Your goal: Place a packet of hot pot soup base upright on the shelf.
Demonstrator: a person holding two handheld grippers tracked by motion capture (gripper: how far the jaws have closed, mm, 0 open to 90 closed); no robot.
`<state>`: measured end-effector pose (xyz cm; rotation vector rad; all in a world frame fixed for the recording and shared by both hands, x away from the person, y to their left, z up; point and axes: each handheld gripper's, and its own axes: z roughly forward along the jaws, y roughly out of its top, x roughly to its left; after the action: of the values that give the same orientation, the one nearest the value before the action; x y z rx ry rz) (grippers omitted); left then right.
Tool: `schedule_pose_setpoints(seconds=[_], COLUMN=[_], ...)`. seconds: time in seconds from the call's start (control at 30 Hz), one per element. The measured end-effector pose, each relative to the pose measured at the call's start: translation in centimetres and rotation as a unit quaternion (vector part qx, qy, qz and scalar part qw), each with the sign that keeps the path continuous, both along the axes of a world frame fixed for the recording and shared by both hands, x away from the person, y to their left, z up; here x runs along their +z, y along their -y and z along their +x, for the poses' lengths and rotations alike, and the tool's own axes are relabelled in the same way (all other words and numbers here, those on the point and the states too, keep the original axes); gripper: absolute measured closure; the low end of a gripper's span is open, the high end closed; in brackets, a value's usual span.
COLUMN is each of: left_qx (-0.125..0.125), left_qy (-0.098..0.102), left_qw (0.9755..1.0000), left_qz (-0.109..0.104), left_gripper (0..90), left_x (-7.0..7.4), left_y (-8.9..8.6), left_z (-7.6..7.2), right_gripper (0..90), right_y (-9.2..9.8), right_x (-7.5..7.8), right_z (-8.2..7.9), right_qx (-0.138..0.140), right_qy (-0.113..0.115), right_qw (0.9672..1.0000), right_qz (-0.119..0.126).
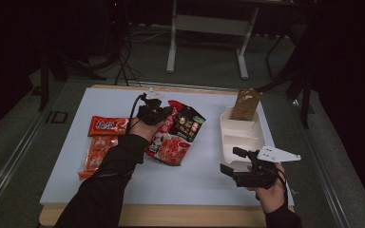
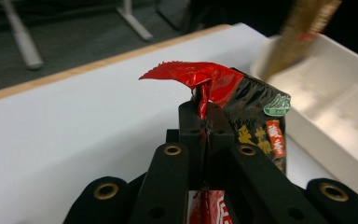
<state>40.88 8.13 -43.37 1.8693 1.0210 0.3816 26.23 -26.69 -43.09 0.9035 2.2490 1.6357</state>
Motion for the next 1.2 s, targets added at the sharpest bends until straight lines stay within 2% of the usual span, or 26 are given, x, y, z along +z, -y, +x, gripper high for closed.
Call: schedule_pose_setpoints(seconds=[0.17,0.2,0.27,0.3,0.33,0.37,0.43,0.53,0.57,0.63,0.7,0.77,0.8,0.87,0.93,0.97,1.0,1.03,1.07,1.1,1.13,1.17,1.2], left_qx=[-0.018,-0.026,-0.027,-0.037,-0.038,-0.049,-0.052,-0.067,-0.067,-0.075,-0.084,-0.09,-0.09,-0.102,-0.105,-0.105,-0.11,-0.114,-0.118,-0.118,-0.12,-0.12,-0.123], left_qy=[0.008,0.007,0.011,0.012,0.017,0.023,0.026,0.034,0.034,0.033,0.032,0.035,0.035,0.045,0.046,0.049,0.052,0.055,0.059,0.059,0.063,0.065,0.067], left_qw=[0.9997,0.9994,0.9992,0.9984,0.9982,0.9972,0.9967,0.9932,0.9932,0.991,0.9878,0.9857,0.9857,0.9826,0.9821,0.9809,0.9784,0.9774,0.9731,0.9731,0.9716,0.9707,0.9681], left_qz=[-0.016,-0.023,-0.029,-0.04,-0.043,-0.053,-0.056,-0.089,-0.089,-0.106,-0.128,-0.138,-0.138,-0.148,-0.15,-0.156,-0.167,-0.169,-0.189,-0.189,-0.194,-0.198,-0.208], left_gripper=[88.8,88.8,88.8,88.8,88.7,88.7,88.7,88.7,88.7,88.7,88.6,88.6,88.6,88.6,88.6,88.6,88.6,88.6,88.5,88.5,88.5,88.5,88.5], left_x=[0.4,0.6,0.7,1.0,1.1,1.5,1.8,2.7,2.7,3.1,3.4,3.6,3.6,3.8,3.9,4.0,4.0,4.1,4.2,4.2,4.2,4.3,4.3], left_y=[0.0,0.0,0.0,0.0,0.1,0.1,0.2,0.4,0.4,0.5,0.8,1.0,1.0,1.5,1.6,1.7,1.7,1.8,1.8,1.8,1.8,1.8,1.8], left_z=[-1.1,-1.5,-1.9,-2.3,-2.5,-3.0,-3.3,-4.3,-4.3,-4.7,-5.2,-5.5,-5.5,-6.1,-6.2,-6.4,-6.5,-6.6,-6.8,-6.8,-6.9,-7.1,-7.1], right_gripper=[15.6,14.1,13.0,10.3,10.2,10.2,10.3,10.7,10.7,13.1,13.5,15.5,15.5,18.4,18.5,18.5,19.8,23.3,24.6,24.6,24.8,35.6,36.3], right_y=[0.5,0.7,0.7,0.6,0.6,0.5,0.5,0.2,0.2,0.2,0.1,-0.1,-0.1,-0.2,-0.4,-0.5,-0.6,-0.6,-0.7,-0.7,-0.7,-0.7,-0.7], right_x=[0.4,0.6,0.6,0.7,0.9,1.1,1.3,1.9,1.9,2.2,2.3,2.2,2.2,2.1,2.1,2.1,2.2,2.3,2.5,2.5,2.6,2.9,3.1], right_z=[0.3,0.4,0.4,0.5,0.6,0.8,0.8,1.3,1.3,1.6,2.1,2.5,2.5,3.0,3.3,3.4,3.5,3.5,3.6,3.6,3.6,3.7,3.6], right_qx=[-0.023,-0.041,-0.042,-0.048,-0.04,-0.043,-0.042,-0.036,-0.036,-0.038,-0.036,-0.039,-0.039,-0.037,-0.035,-0.034,-0.038,-0.037,-0.037,-0.037,-0.038,-0.036,-0.038], right_qy=[-0.002,0.0,0.001,0.01,0.006,0.002,0.001,0.001,0.001,0.001,-0.007,-0.011,-0.011,-0.021,-0.022,-0.022,-0.019,-0.017,-0.015,-0.015,-0.011,-0.004,-0.001], right_qw=[0.9997,0.9992,0.9991,0.9987,0.9992,0.9991,0.9991,0.9993,0.9993,0.9993,0.9992,0.9991,0.9991,0.9989,0.9988,0.9988,0.9988,0.9987,0.9986,0.9986,0.9985,0.9984,0.998], right_qz=[0.0,-0.003,-0.01,-0.013,-0.003,-0.002,0.0,0.004,0.004,0.007,0.015,0.012,0.012,0.022,0.027,0.028,0.027,0.03,0.034,0.034,0.038,0.043,0.05])
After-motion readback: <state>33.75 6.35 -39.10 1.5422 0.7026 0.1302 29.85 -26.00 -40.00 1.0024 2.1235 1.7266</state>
